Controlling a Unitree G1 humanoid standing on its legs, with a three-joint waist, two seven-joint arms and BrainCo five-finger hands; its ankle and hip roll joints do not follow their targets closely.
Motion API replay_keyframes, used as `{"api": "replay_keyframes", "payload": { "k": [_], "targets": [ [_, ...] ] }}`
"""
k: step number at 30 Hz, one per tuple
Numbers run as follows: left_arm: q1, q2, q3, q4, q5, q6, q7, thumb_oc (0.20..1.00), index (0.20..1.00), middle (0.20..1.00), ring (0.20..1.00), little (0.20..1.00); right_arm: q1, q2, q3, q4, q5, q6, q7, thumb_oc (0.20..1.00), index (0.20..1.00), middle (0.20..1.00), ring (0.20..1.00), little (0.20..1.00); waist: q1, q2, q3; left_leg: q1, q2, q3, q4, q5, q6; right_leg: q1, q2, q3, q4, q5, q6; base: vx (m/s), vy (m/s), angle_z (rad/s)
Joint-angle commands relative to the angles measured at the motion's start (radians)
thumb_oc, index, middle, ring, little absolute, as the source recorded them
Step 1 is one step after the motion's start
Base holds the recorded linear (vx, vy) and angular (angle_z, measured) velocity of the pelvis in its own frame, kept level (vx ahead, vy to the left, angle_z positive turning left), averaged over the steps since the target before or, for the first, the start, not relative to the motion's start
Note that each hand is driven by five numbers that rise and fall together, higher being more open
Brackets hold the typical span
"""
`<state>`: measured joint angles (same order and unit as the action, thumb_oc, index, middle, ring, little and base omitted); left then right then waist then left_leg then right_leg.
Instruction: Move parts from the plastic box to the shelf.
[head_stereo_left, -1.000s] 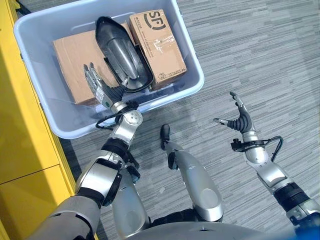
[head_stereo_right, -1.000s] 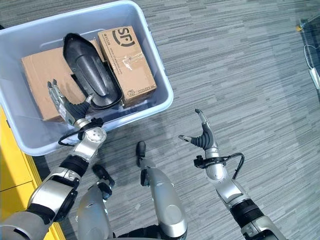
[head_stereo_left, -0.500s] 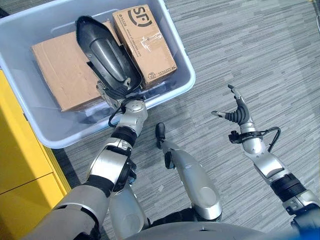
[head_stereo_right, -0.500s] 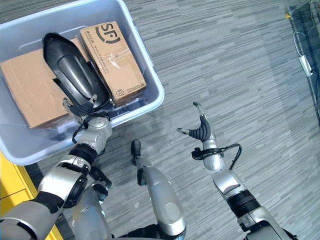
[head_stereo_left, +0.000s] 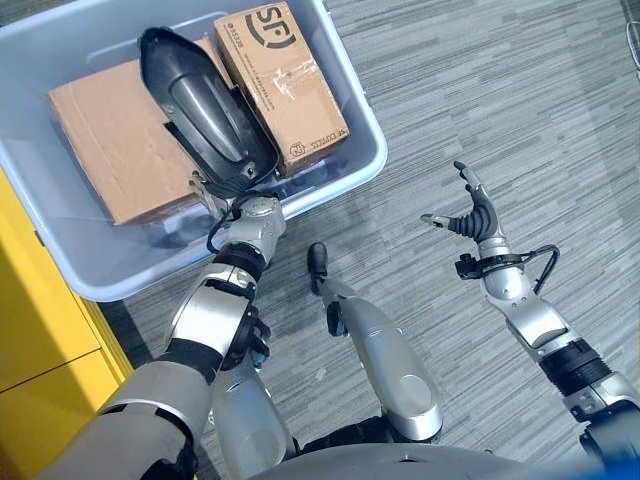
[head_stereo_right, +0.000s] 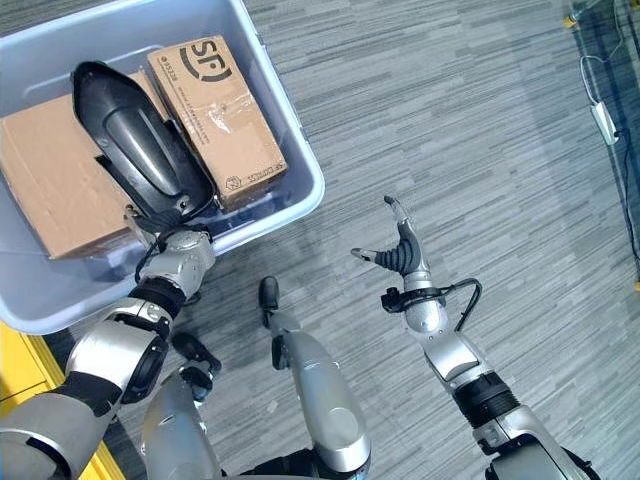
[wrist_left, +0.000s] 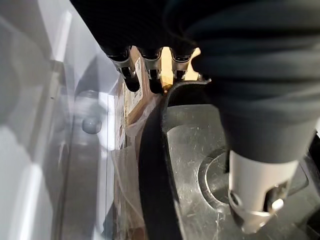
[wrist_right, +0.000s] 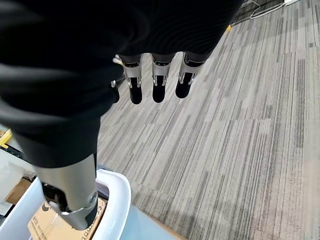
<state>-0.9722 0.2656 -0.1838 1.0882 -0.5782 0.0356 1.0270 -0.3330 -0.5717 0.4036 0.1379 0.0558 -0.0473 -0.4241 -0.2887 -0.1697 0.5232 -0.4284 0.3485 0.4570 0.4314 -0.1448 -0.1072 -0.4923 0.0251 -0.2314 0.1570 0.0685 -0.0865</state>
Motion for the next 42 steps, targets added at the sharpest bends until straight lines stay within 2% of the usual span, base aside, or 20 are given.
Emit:
{"api": "replay_keyframes", "payload": {
  "k": [1,3,5,8,11,12,14,22,23,24,25,29,32,36,42],
  "targets": [
    [-0.006,0.088,0.025,0.003,-0.042,0.009,-0.049,1.000,1.000,1.000,1.000,1.000,0.005,-0.035,-0.052,-0.077,0.019,-0.018,-0.005,1.000,1.000,1.000,1.000,1.000,0.012,-0.108,-0.003,-0.052,0.127,-0.032,0.049,0.094,-0.109,-0.035,-0.089,-0.028,0.135,-0.125,0.168,0.03,-0.007,0.00],
    [-0.003,0.096,0.029,0.014,-0.020,0.013,-0.095,1.000,1.000,1.000,1.000,1.000,0.006,-0.036,-0.055,-0.079,0.022,-0.021,-0.011,1.000,1.000,1.000,1.000,1.000,0.012,-0.111,-0.003,-0.062,0.124,-0.036,0.053,0.090,-0.107,-0.046,-0.090,-0.028,0.140,-0.123,0.169,0.04,-0.024,-0.01],
    [0.005,0.113,0.009,0.012,0.064,0.060,-0.165,1.000,1.000,1.000,1.000,1.000,0.008,-0.052,-0.069,-0.096,0.026,-0.016,-0.016,1.000,1.000,1.000,1.000,1.000,0.010,-0.112,-0.003,-0.083,0.124,-0.041,0.064,0.087,-0.104,-0.067,-0.094,-0.027,0.155,-0.124,0.166,0.06,0.002,-0.01],
    [0.017,0.140,0.004,0.015,0.043,0.049,-0.172,1.000,1.000,1.000,1.000,1.000,0.008,-0.070,-0.087,-0.115,0.034,0.012,-0.011,1.000,1.000,1.000,1.000,1.000,0.009,-0.109,-0.003,-0.097,0.118,-0.041,0.066,0.083,-0.101,-0.090,-0.098,-0.019,0.167,-0.123,0.168,0.05,0.018,-0.03],
    [0.007,0.155,-0.010,0.008,0.110,0.056,-0.237,1.000,1.000,1.000,1.000,1.000,0.014,-0.077,-0.093,-0.108,0.038,0.002,-0.016,1.000,1.000,1.000,1.000,1.000,0.007,-0.106,-0.003,-0.120,0.113,-0.048,0.079,0.077,-0.097,-0.113,-0.101,-0.014,0.178,-0.123,0.165,0.03,-0.007,-0.01],
    [0.004,0.158,-0.019,0.002,0.134,0.079,-0.257,1.000,1.000,1.000,1.000,1.000,0.015,-0.079,-0.097,-0.106,0.039,0.000,-0.013,1.000,1.000,1.000,1.000,1.000,0.006,-0.105,-0.003,-0.125,0.111,-0.050,0.083,0.075,-0.096,-0.117,-0.101,-0.013,0.180,-0.124,0.165,0.00,0.000,0.00],
    [0.004,0.160,-0.044,-0.005,0.193,0.080,-0.261,1.000,1.000,1.000,1.000,1.000,0.008,-0.078,-0.100,-0.107,0.038,0.008,-0.009,1.000,1.000,1.000,1.000,1.000,0.005,-0.102,-0.003,-0.135,0.109,-0.051,0.088,0.075,-0.093,-0.129,-0.103,-0.011,0.186,-0.122,0.164,0.02,0.002,0.00],
    [-0.015,0.170,-0.064,0.007,0.144,0.092,-0.322,1.000,1.000,1.000,1.000,1.000,0.007,-0.086,-0.106,-0.096,0.038,0.004,-0.013,1.000,1.000,1.000,1.000,1.000,-0.002,-0.100,-0.003,-0.160,0.107,-0.055,0.103,0.072,-0.091,-0.158,-0.105,-0.004,0.198,-0.121,0.163,0.01,-0.002,-0.05],
    [-0.017,0.171,-0.064,0.004,0.118,0.089,-0.329,0.667,0.667,0.667,0.667,0.667,0.008,-0.086,-0.110,-0.101,0.039,0.008,-0.013,1.000,1.000,1.000,1.000,1.000,-0.003,-0.101,-0.003,-0.166,0.106,-0.056,0.107,0.067,-0.090,-0.162,-0.106,-0.003,0.198,-0.120,0.163,0.01,-0.008,0.05],
    [-0.017,0.170,-0.063,0.006,0.101,0.084,-0.324,0.275,0.275,0.275,0.275,0.275,0.006,-0.085,-0.111,-0.102,0.040,0.009,-0.014,1.000,1.000,1.000,1.000,1.000,-0.003,-0.101,-0.003,-0.169,0.105,-0.057,0.108,0.067,-0.090,-0.165,-0.105,-0.003,0.199,-0.119,0.163,0.01,-0.009,0.10],
    [-0.020,0.171,-0.061,0.012,0.091,0.078,-0.330,0.200,0.200,0.200,0.200,0.200,0.004,-0.084,-0.112,-0.103,0.041,0.012,-0.014,1.000,1.000,1.000,1.000,1.000,-0.004,-0.102,-0.003,-0.171,0.104,-0.057,0.109,0.063,-0.089,-0.167,-0.105,-0.002,0.199,-0.119,0.163,0.00,-0.003,-0.03],
    [-0.017,0.170,-0.059,0.024,0.126,0.085,-0.338,0.200,0.200,0.200,0.200,0.200,0.006,-0.086,-0.114,-0.107,0.044,0.015,-0.010,1.000,1.000,1.000,1.000,1.000,-0.006,-0.101,-0.003,-0.176,0.104,-0.057,0.111,0.065,-0.091,-0.171,-0.106,-0.001,0.199,-0.119,0.162,0.00,-0.002,-0.03],
    [-0.010,0.169,-0.053,0.027,0.087,0.085,-0.338,0.200,0.200,0.200,0.200,0.200,0.009,-0.088,-0.116,-0.111,0.045,0.017,-0.007,1.000,1.000,1.000,1.000,1.000,-0.005,-0.099,-0.003,-0.176,0.103,-0.057,0.111,0.066,-0.090,-0.173,-0.107,-0.001,0.201,-0.119,0.162,0.00,0.003,0.02],
    [-0.003,0.161,-0.036,0.031,0.068,0.067,-0.310,0.200,0.200,0.200,0.200,0.200,0.009,-0.081,-0.111,-0.109,0.040,0.017,-0.009,1.000,1.000,1.000,1.000,1.000,-0.003,-0.098,-0.003,-0.177,0.104,-0.058,0.114,0.065,-0.091,-0.173,-0.108,-0.001,0.203,-0.120,0.162,0.00,-0.004,0.09],
    [0.001,0.165,-0.015,0.018,0.065,0.080,-0.271,0.200,0.200,0.200,0.200,0.200,0.022,-0.075,-0.110,-0.114,0.039,0.016,-0.013,1.000,1.000,1.000,1.000,1.000,0.003,-0.098,-0.003,-0.180,0.103,-0.066,0.114,0.063,-0.093,-0.170,-0.109,-0.004,0.202,-0.120,0.163,-0.01,-0.014,0.06]
  ]
}}
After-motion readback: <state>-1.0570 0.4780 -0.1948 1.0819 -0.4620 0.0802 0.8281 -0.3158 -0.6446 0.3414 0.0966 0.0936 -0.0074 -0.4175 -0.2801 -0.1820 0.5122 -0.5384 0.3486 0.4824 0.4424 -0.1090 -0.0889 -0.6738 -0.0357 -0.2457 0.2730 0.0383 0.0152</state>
